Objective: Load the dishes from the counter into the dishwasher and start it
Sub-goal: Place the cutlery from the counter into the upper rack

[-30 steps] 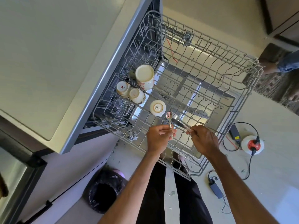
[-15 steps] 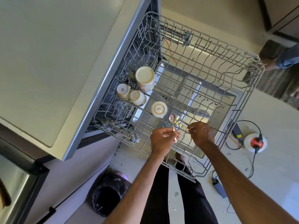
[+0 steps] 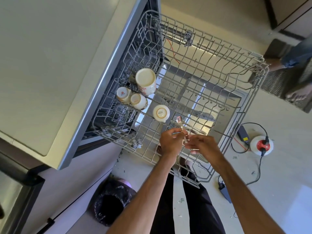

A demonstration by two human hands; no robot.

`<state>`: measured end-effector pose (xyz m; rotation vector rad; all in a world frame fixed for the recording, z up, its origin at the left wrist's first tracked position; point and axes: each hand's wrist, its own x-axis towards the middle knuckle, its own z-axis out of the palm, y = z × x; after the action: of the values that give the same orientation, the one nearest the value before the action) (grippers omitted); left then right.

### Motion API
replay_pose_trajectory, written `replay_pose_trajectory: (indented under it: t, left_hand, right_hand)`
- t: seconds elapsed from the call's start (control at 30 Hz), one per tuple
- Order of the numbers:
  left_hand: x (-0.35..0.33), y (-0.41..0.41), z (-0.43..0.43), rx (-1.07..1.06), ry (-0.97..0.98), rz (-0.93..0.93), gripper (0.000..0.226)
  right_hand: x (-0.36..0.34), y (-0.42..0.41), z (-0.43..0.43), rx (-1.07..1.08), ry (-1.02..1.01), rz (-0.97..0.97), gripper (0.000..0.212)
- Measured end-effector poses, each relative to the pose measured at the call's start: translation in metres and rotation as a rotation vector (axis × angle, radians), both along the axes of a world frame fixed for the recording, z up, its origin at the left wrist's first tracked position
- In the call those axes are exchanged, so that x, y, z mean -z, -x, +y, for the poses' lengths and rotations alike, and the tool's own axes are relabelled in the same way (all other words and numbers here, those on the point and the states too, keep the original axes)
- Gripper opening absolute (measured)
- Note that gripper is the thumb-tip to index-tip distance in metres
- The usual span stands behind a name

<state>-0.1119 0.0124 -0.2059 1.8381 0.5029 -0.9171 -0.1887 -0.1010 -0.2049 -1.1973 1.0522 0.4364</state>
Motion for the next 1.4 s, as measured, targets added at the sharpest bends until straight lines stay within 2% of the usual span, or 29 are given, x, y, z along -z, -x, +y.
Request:
replay_pose_trajectory:
  t: [0.03, 0.1, 0.33, 0.43, 0.6, 0.8, 0.97, 1.07, 1.2, 1.4]
  left_hand:
    - [-0.001, 0.000, -0.003, -0.033, 0.017, 0.019, 0.011]
    - [-0.002, -0.002, -0.008, -0.074, 0.047, 0.069, 0.015]
    - [0.006, 0.003, -0.019, -0.015, 0.049, 0.147, 0.006]
    - [0.009, 0.003, -0.023, 0.044, 0.050, 0.154, 0.010]
    - [0.009, 0.000, -0.016, 0.007, 0.070, 0.197, 0.021]
    - [0.007, 0.000, -0.001, 0.007, 0.096, 0.235, 0.012]
    - [0.006, 0.004, 0.001, 0.005, 0.100, 0.230, 0.007]
    - [0.006, 0.004, -0.001, 0.015, 0.099, 0.236, 0.009]
    - [0.007, 0.001, -0.003, 0.038, 0.100, 0.235, 0.014]
    - [0.004, -0.004, -0.004, 0.036, 0.087, 0.230, 0.016]
  right_hand:
    - [-0.003, 0.002, 0.001, 0.029, -0.082, -0.003, 0.014]
    - [-0.006, 0.008, 0.002, 0.067, -0.114, -0.026, 0.016]
    - [0.004, 0.016, -0.009, 0.315, 0.016, 0.032, 0.010]
    - [0.011, 0.010, -0.013, 0.384, 0.077, 0.075, 0.010]
    - [0.039, 0.000, -0.017, 0.488, 0.209, 0.184, 0.015]
    - [0.062, -0.004, -0.014, 0.547, 0.317, 0.286, 0.028]
    - [0.068, -0.009, -0.011, 0.616, 0.248, 0.331, 0.024]
    - [0.072, -0.006, -0.014, 0.604, 0.139, 0.283, 0.016]
    - [0.063, -0.018, -0.011, 0.664, 0.151, 0.345, 0.034]
    - [0.067, -0.014, -0.016, 0.735, 0.124, 0.301, 0.027]
